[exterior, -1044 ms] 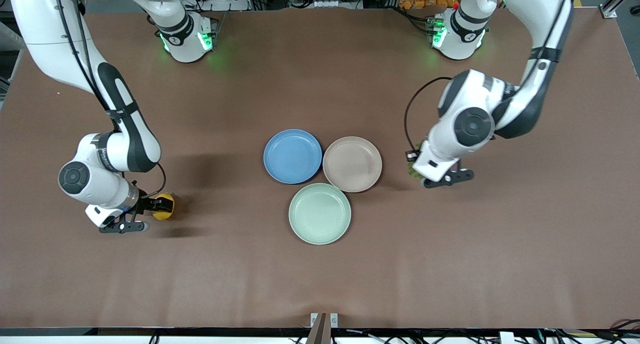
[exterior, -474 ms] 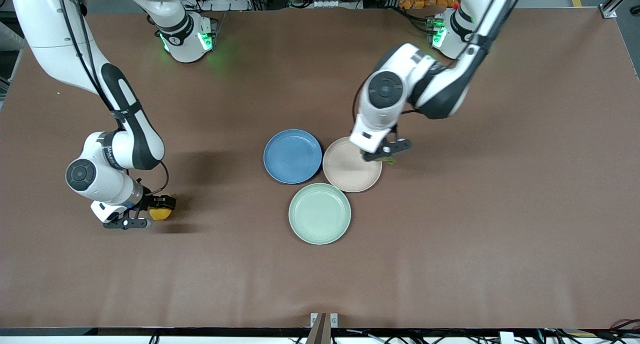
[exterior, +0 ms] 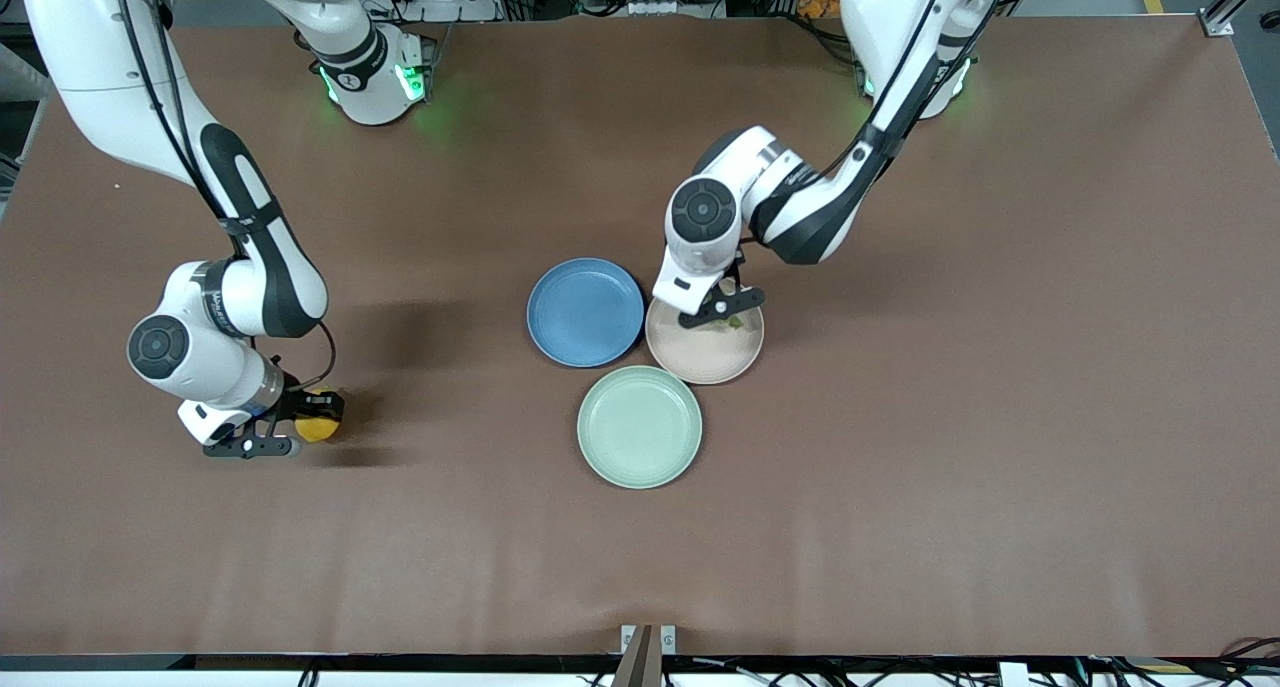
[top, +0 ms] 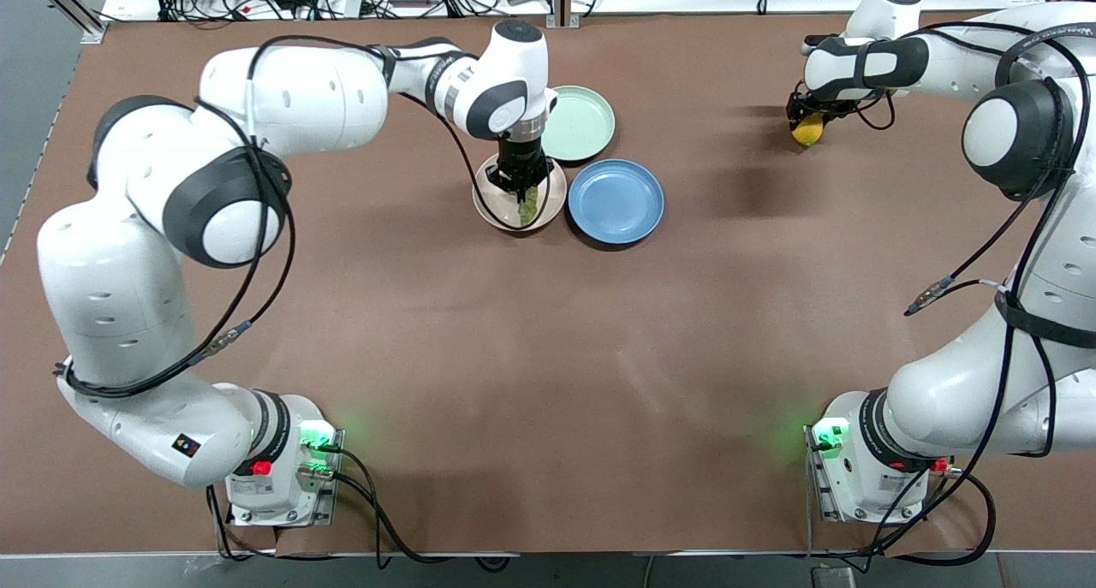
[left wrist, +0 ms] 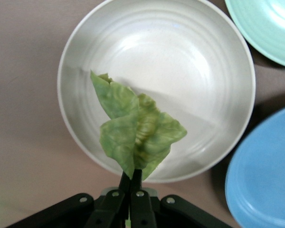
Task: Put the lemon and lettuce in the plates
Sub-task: 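Carry the lettuce with the left gripper over the cream plate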
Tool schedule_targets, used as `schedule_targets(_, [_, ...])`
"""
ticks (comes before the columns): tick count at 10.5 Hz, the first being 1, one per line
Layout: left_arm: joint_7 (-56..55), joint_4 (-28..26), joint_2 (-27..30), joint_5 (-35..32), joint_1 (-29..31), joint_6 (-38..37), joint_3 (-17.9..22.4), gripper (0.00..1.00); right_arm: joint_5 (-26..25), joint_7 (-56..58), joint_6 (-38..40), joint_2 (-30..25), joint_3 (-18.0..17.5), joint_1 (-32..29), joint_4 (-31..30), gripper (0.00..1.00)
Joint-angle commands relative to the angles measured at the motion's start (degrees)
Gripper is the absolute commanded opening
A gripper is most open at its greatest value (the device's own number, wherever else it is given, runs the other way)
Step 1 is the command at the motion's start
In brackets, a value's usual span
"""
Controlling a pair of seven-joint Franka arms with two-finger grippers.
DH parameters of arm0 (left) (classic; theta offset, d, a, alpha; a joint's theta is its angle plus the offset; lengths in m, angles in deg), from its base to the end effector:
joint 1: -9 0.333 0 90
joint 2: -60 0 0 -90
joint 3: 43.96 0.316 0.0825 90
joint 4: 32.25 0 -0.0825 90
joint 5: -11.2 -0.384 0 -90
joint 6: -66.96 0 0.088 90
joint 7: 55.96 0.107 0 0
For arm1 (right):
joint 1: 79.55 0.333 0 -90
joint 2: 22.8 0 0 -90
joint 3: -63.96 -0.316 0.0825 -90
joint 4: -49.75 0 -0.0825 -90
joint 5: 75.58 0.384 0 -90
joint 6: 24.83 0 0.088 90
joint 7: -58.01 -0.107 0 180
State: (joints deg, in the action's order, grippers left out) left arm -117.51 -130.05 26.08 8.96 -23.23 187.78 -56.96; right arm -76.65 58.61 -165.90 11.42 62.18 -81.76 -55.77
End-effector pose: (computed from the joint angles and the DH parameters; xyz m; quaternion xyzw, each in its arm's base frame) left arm 0.4709 -0.4535 0.2418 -0.9847 -0.1429 0.0909 0.0411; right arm 0.6475 -0.0061 0.2034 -0.9999 -0.0059 -0.0118 0.0026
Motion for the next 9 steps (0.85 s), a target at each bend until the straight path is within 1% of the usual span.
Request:
schedule_targets(1, [-3.6, 2.7, -3.8, -3.6, -0.8, 1.4, 0.3, 0.0, 0.1, -0.1, 5.1, -5.9, -0.4, 0.8, -2.2, 0.0])
schedule_targets(2, [-3.6, 3.6, -4.5, -3.8, -0.8, 1.4, 0.3, 0.37, 0.1, -0.2, 8.8, -8.4, -0.4, 1.4, -2.2, 0.0])
schedule_targets(3, [-3.3, 3.9, -4.3, -4.3, -0.9, 1.4, 0.4, 0.99, 0.1, -0.4, 12.5, -10.9, -0.5, 1.8, -2.2, 0.0])
schedule_targets(5, [-3.4, 6.3, -2.6, -5.7, -0.5, 0.7, 0.4, 1.0, 0.1, -0.9, 19.5, -15.1, -0.6, 4.1, -2.2, 0.0])
schedule_targets(6, [-3.2, 6.5, -0.8, -5.7, 0.5, 0.6, 0.6, 1.0, 0.1, -2.9, 21.3, -16.4, -0.6, 5.5, -2.3, 0.0])
schedule_targets(7, [-2.9, 6.4, 1.5, -5.9, 1.7, -0.4, 0.6, 1.0, 0.1, -6.3, 21.7, -17.3, -0.6, 7.7, -3.0, 0.0])
schedule_targets(9, [1.1, 6.4, 5.9, -7.3, 3.9, -5.5, 0.6, 1.0, 0.1, -15.1, 21.7, -18.4, -0.6, 13.3, -3.5, 0.0])
